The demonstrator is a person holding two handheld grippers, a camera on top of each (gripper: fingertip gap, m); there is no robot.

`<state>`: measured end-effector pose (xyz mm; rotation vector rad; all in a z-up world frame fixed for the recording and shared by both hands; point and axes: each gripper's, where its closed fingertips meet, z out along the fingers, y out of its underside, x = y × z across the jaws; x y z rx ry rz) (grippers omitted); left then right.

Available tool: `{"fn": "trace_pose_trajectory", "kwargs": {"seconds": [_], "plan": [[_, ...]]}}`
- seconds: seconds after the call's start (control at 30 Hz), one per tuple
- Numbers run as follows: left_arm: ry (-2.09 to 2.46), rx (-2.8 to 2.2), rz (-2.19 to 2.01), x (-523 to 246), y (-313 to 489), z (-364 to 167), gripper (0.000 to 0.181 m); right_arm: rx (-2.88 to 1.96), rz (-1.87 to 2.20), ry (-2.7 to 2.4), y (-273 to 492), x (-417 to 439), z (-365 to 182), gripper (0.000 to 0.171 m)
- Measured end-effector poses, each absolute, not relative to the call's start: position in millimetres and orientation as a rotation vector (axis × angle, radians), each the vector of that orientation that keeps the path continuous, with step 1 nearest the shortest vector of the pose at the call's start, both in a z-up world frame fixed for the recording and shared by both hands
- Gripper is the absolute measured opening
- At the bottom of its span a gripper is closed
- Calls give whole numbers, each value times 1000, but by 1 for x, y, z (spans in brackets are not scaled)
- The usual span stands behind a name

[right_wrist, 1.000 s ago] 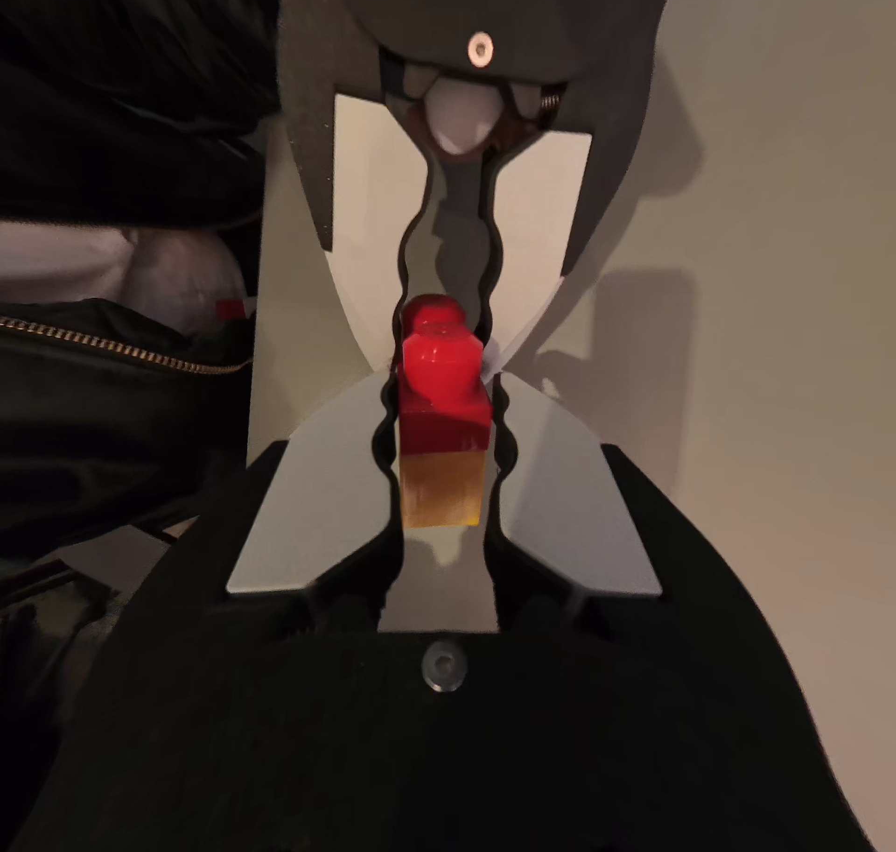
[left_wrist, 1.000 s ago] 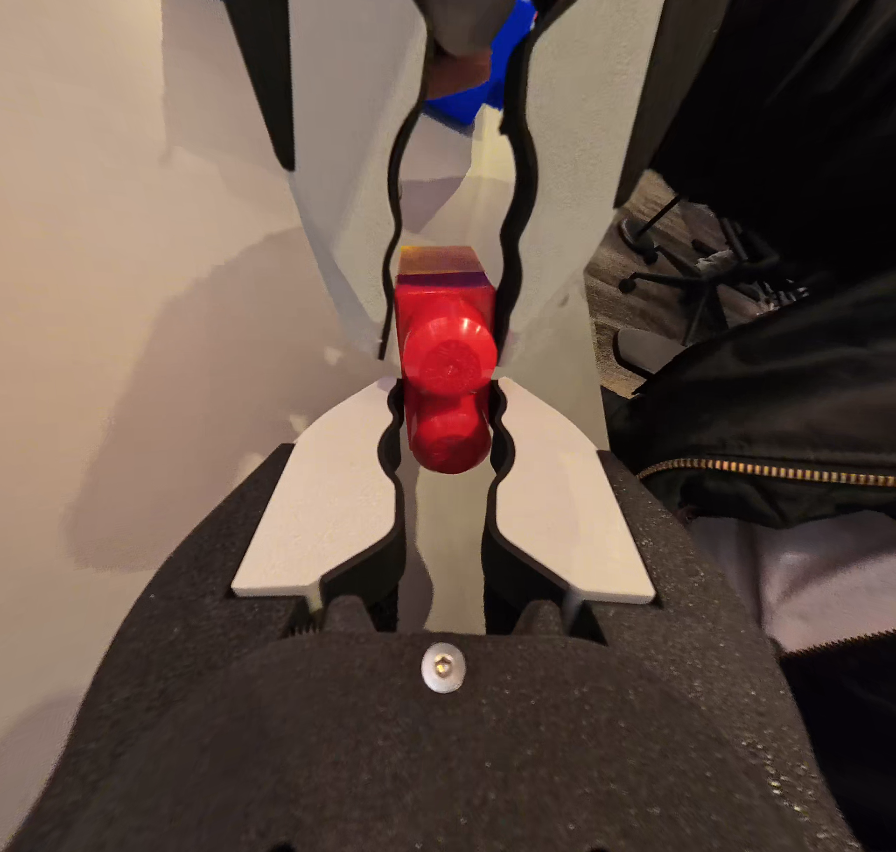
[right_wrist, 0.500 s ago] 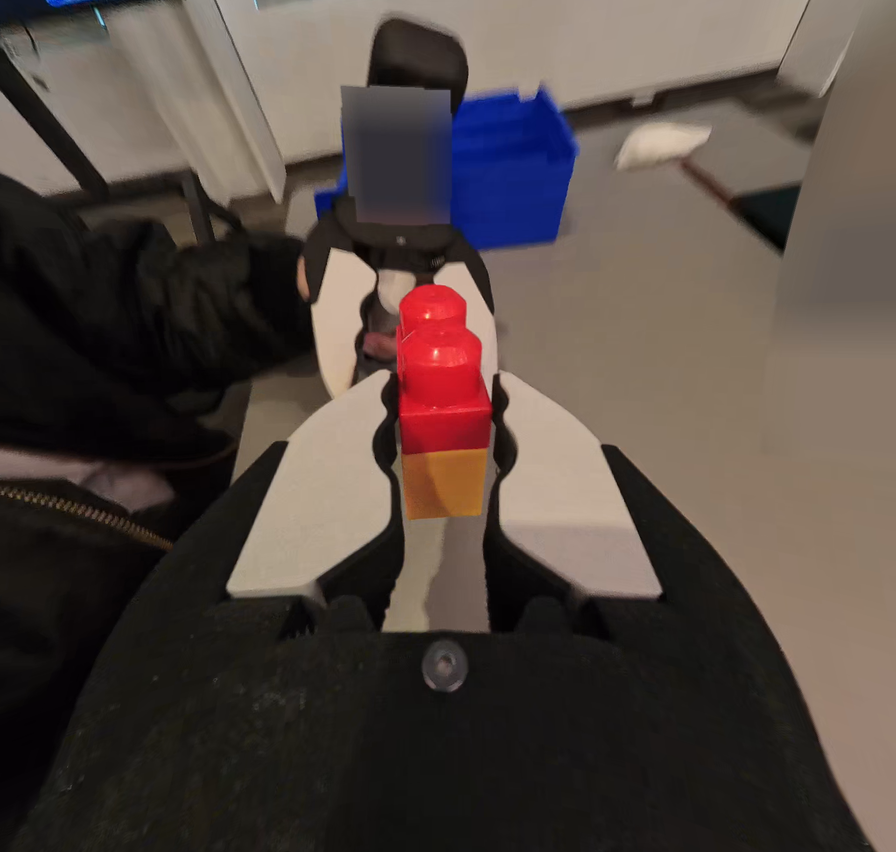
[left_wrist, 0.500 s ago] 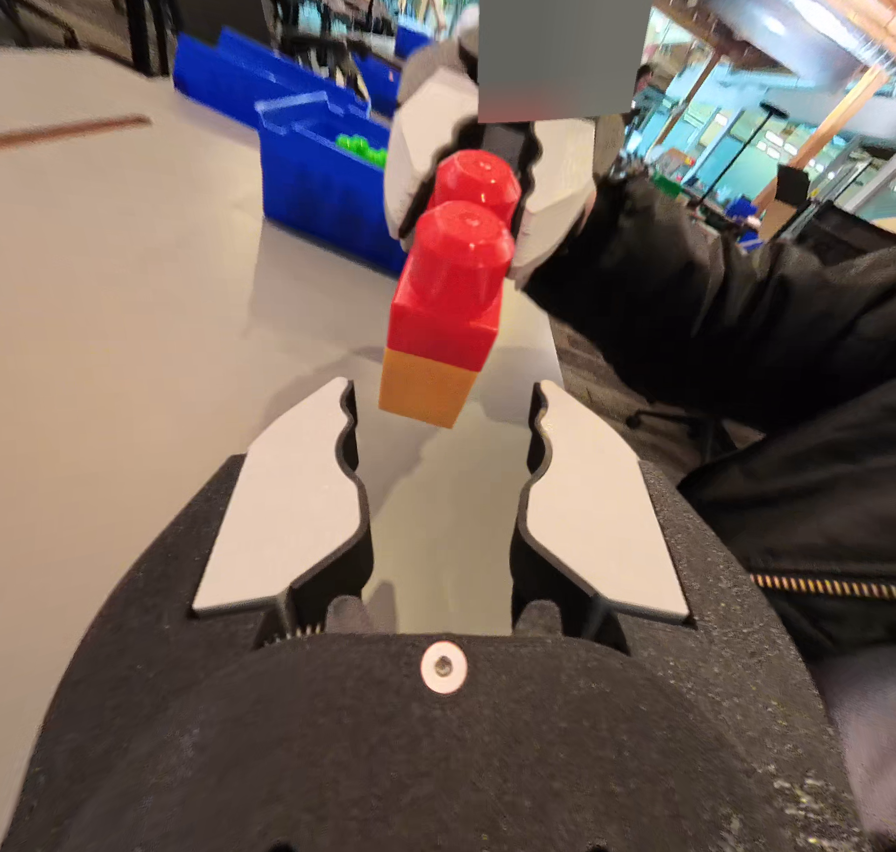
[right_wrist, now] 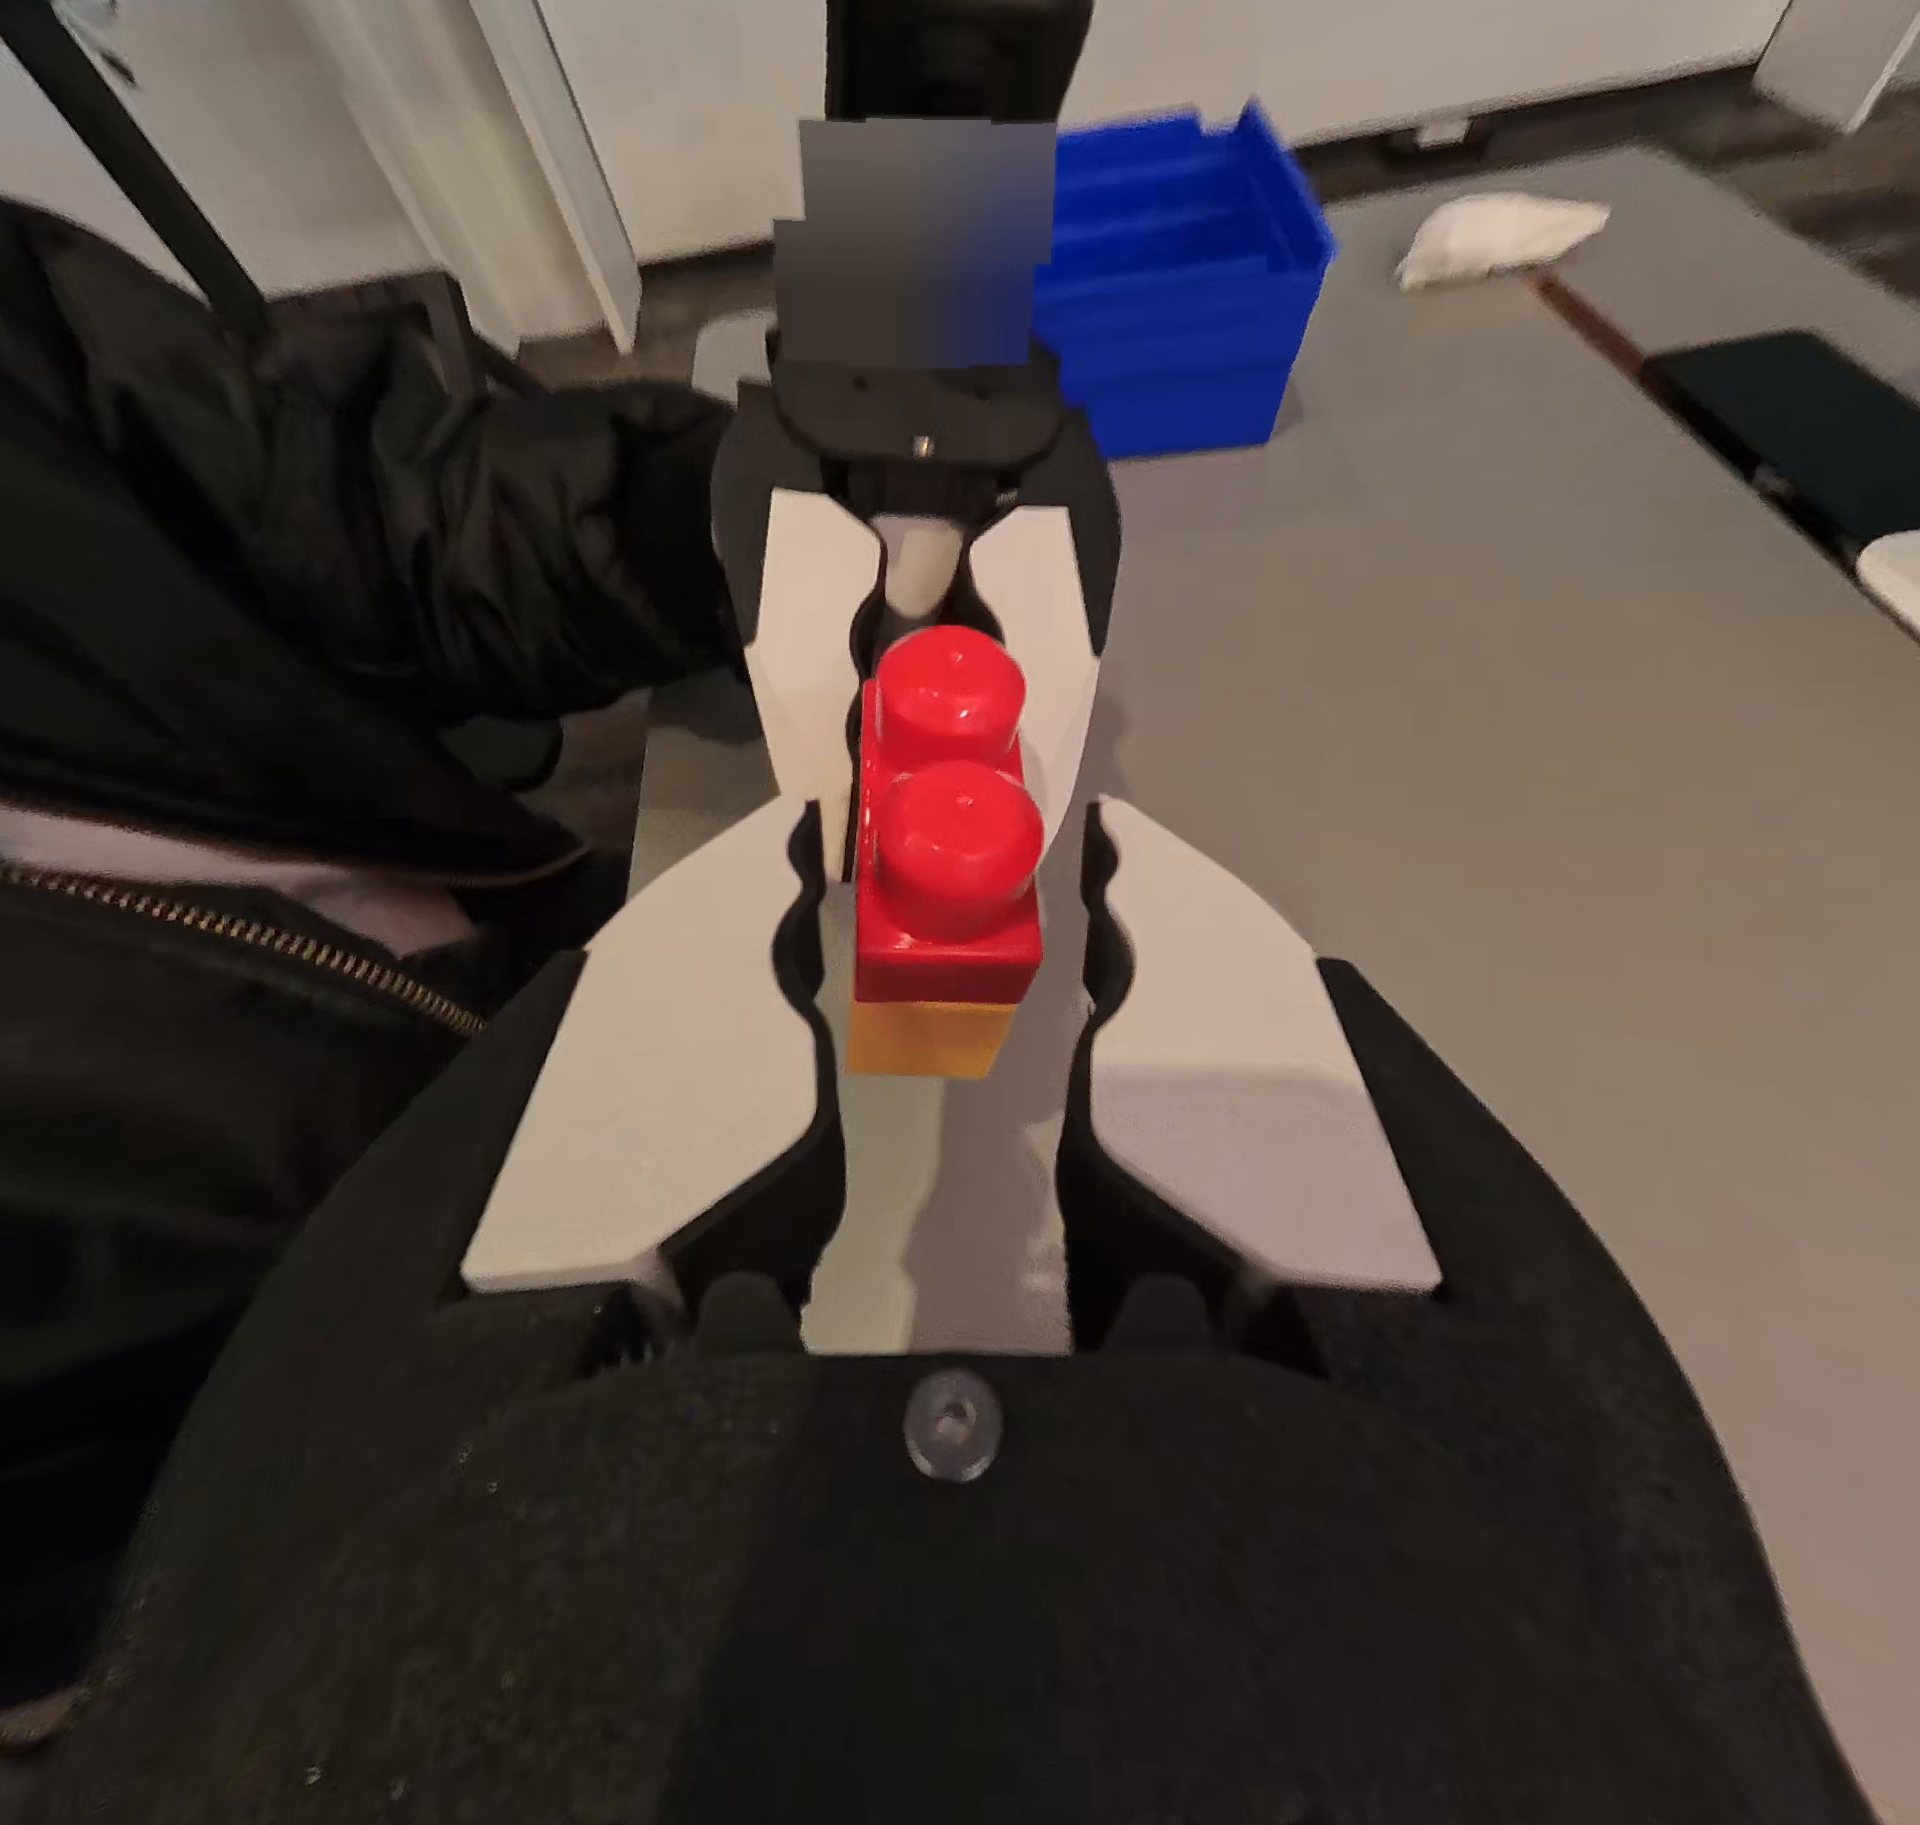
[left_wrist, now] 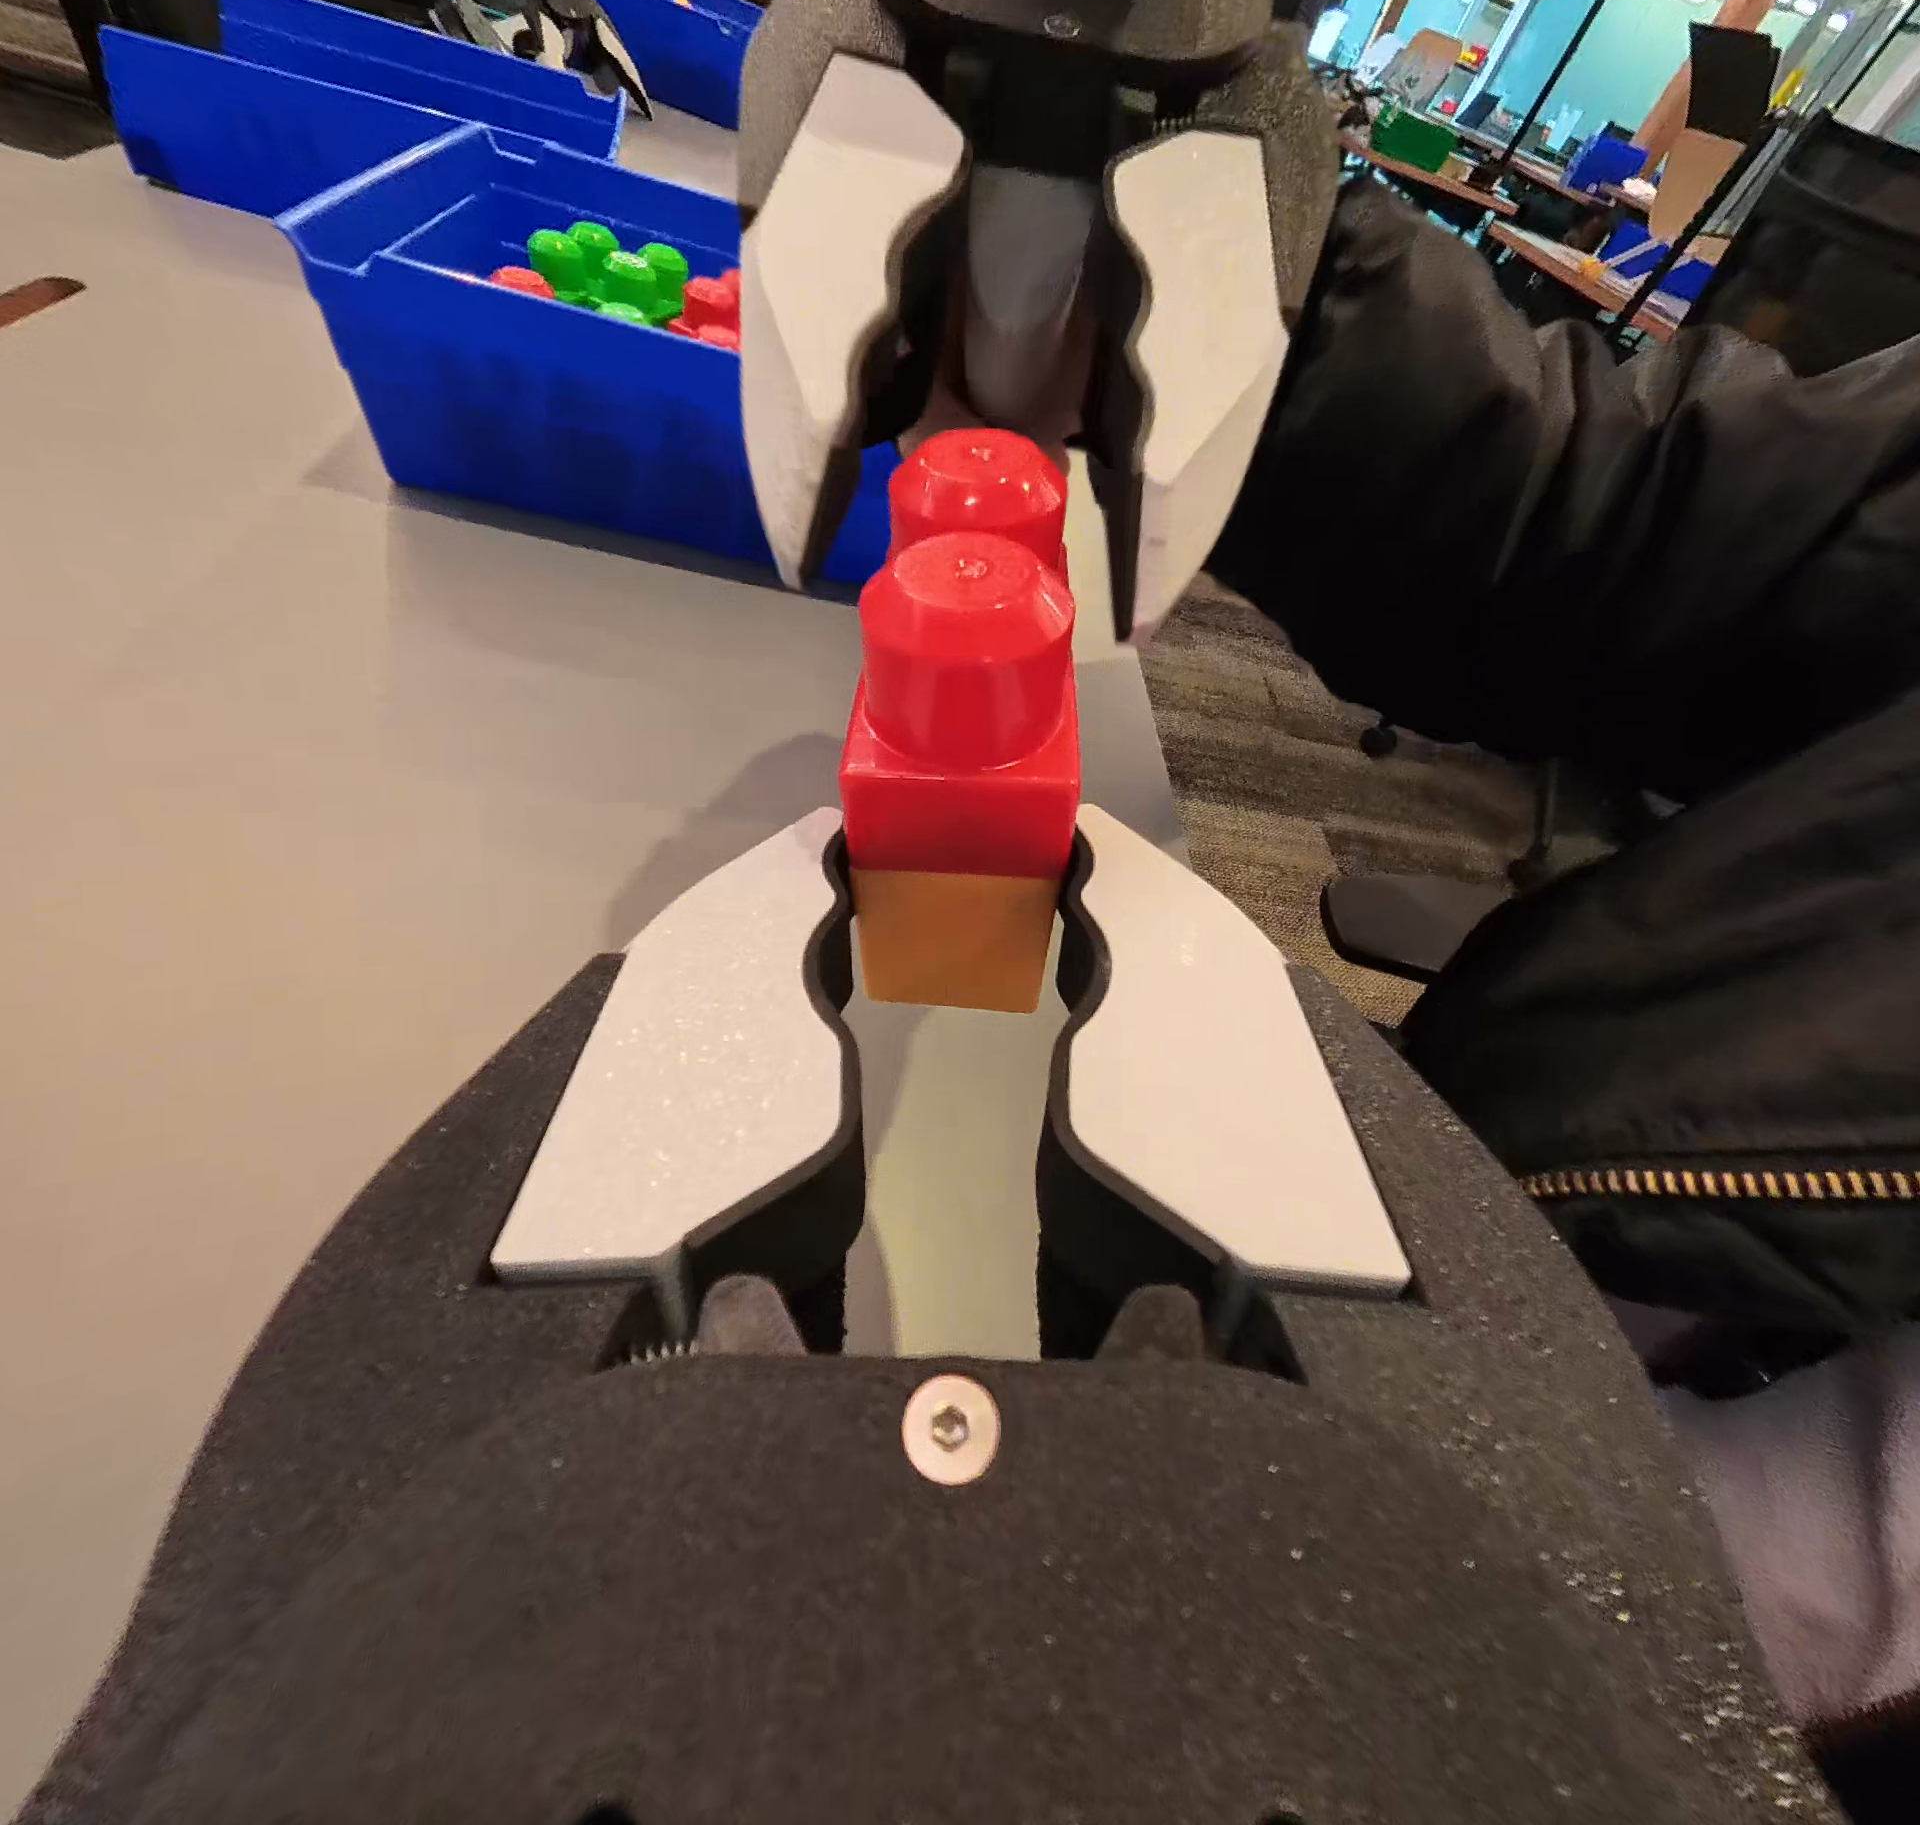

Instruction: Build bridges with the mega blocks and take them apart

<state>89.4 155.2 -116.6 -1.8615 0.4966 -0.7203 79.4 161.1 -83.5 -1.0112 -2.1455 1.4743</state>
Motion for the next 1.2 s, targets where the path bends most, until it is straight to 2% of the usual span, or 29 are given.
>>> {"fn": "trace_pose_trajectory", "kwargs": {"seconds": [0.13, 0.27, 0.37, 0.43, 0.53, 0.63, 0.7, 0.87, 1.0, 1.2], "plan": [[546, -1889, -666, 100, 161, -118, 37, -1050, 1271, -2270, 163, 92, -98, 35], [573, -1903, -677, 117, 162, -124, 37, -1049, 1242, -2284, 165, 108, -105, 34], [543, -1923, -695, 124, 165, -130, 55, -1049, 1233, -2245, 171, 120, -113, 34], [526, -1936, -693, 122, 163, -134, 55, -1059, 1250, -2197, 182, 132, -111, 34], [461, -1905, -744, 116, 151, -130, 48, -1055, 1145, -2131, 232, 168, -89, 34], [381, -1874, -748, 102, 135, -123, 44, -1078, 978, -2061, 322, 229, -59, 34], [338, -1867, -705, 91, 127, -120, 44, -1167, 895, -2021, 386, 270, -59, 34], [277, -1838, -622, 77, 120, -107, 42, -1435, 858, -1933, 471, 317, -112, 34], [255, -1824, -610, 76, 125, -98, 42, -1474, 725, -1995, 491, 319, -155, 35], [277, -1874, -606, 86, 140, -101, 42, -1417, 656, -2173, 493, 307, -179, 35]]}}
